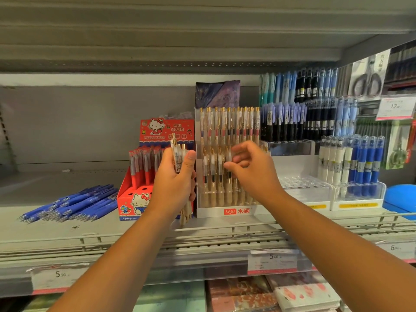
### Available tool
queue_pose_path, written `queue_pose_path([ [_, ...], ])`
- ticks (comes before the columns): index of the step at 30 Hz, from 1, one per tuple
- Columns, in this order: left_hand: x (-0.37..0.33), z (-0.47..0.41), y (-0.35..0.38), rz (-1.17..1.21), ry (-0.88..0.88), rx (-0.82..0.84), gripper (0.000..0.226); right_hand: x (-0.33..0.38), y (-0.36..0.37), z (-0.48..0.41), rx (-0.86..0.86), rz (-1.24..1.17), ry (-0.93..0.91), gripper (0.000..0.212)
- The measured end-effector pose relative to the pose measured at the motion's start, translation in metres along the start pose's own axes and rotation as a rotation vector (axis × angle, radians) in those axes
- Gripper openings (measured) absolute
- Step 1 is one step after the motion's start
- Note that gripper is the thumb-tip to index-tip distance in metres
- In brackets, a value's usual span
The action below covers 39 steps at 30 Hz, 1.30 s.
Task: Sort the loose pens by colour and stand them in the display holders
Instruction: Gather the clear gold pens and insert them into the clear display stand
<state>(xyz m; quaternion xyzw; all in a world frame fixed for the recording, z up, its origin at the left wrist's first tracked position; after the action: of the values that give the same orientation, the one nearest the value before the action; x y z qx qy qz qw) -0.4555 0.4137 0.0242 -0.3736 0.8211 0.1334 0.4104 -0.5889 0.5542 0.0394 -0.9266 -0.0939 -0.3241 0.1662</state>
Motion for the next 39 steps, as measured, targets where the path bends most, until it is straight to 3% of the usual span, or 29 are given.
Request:
queue_pose_path([
  [14, -0.003, 0.002, -0.001, -0.026, 0.006, -0.011, 0.028, 0.005, -0.001, 0.006, 0.08, 0.124, -0.064, 0.017],
  [18, -0.002, 0.003, -0.001, -0.031, 0.005, -0.008, 0.037, 0.005, 0.001, 0.005, 0.094, 0.153, -0.046, 0.019],
  [22, -0.003, 0.002, -0.001, -0.03, 0.01, -0.013, 0.03, 0.007, 0.002, 0.004, 0.132, 0.191, -0.031, 0.018],
  [27, -0.003, 0.003, -0.002, -0.024, 0.004, -0.017, 0.023, 0.026, -0.009, 0.004, -0.035, 0.377, -0.172, 0.005],
  [30, -0.003, 0.003, 0.0, -0.016, -0.002, -0.007, 0.025, 0.038, -0.003, 0.007, -0.023, 0.208, -0.199, 0.004],
  [35, -0.009, 0.005, 0.0, -0.021, 0.057, 0.004, 0.029, 0.052, 0.033, 0.016, 0.301, -0.194, -0.064, 0.037],
  [39, -0.011, 0.005, 0.0, -0.03, 0.076, 0.01, 0.034, 0.059, 0.043, 0.02, 0.317, -0.322, -0.033, 0.035],
])
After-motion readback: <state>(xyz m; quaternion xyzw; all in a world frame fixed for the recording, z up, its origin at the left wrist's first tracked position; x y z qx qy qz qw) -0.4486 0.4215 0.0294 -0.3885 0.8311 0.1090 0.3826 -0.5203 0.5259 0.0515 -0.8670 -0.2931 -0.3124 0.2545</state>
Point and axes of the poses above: each hand's wrist, its own z-axis away from the middle knuckle, its own y-axis out of the palm, x = y × z, the point moved 7 cm from there along -z, towards the middle knuckle, and after that the axes turned 3 degrees about -z, right-handed, at the moved point
